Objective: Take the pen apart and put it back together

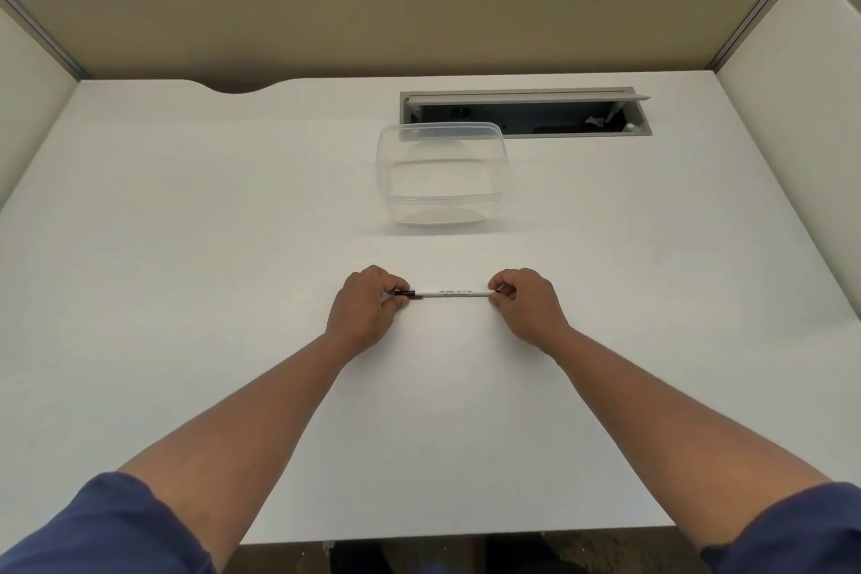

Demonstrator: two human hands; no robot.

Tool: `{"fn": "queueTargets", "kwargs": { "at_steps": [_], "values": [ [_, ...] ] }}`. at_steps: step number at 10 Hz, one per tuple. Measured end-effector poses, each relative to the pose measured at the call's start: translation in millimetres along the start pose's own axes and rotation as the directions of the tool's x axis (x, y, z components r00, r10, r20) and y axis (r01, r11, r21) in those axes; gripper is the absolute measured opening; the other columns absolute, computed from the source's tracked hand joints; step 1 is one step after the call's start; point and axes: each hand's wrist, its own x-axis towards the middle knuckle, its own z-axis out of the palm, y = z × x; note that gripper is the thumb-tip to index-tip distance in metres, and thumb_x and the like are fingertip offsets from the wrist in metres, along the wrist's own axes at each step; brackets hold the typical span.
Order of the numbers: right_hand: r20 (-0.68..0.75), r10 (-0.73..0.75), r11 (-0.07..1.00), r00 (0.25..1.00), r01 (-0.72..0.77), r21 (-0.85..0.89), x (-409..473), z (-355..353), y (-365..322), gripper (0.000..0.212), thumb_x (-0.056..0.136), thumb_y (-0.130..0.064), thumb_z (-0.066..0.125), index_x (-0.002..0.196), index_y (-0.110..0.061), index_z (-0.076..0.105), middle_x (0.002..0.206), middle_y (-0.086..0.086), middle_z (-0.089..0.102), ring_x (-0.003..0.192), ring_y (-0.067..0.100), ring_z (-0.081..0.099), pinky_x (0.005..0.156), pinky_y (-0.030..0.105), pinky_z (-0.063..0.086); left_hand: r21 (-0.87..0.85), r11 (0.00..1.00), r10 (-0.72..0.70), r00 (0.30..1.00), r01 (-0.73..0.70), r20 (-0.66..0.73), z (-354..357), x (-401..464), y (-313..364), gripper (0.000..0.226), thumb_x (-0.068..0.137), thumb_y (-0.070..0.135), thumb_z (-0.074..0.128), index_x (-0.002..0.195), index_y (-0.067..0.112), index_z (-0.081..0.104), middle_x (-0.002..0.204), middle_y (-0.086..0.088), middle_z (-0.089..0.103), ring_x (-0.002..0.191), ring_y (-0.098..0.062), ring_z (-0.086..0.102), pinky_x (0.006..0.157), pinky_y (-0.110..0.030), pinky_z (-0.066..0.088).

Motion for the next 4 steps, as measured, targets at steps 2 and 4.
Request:
{"fn": "queueTargets", "kwargs": {
  "at_steps": [2, 4],
  "values": [
    [0.046, 0.024, 0.999, 0.999, -0.026, 0.036, -1, -5, 1, 0.017, 0.089, -0.012, 0.069, 0.105, -0.016, 0.070, 0.089, -0.001, 0.060, 0.081, 0.017, 0.055, 0.077, 0.028, 0.045, -0.013, 1.000, -0.005, 1.000, 0.006, 0.015, -1, 2, -3, 0.021, 0.088, 0.022, 0.071, 0.106, 0.030, 0.074, 0.099, 0.012, 0.060, 0.101, -0.019, 0.054, 0.082, -0.031, 0.043],
    [-0.027, -0.025, 0.997, 0.999, 0.027, 0.076, -12, -5, -5, 0.026, 0.091, -0.016, 0.067, 0.117, -0.017, 0.065, 0.103, 0.001, 0.060, 0.087, 0.015, 0.055, 0.084, 0.029, 0.045, -0.005, 1.000, 0.002, 1.000, -0.002, -0.006, -7, -1, 4, 0.029, 0.089, 0.028, 0.071, 0.118, 0.027, 0.068, 0.108, 0.009, 0.058, 0.104, -0.020, 0.056, 0.082, -0.031, 0.044]
  ]
}}
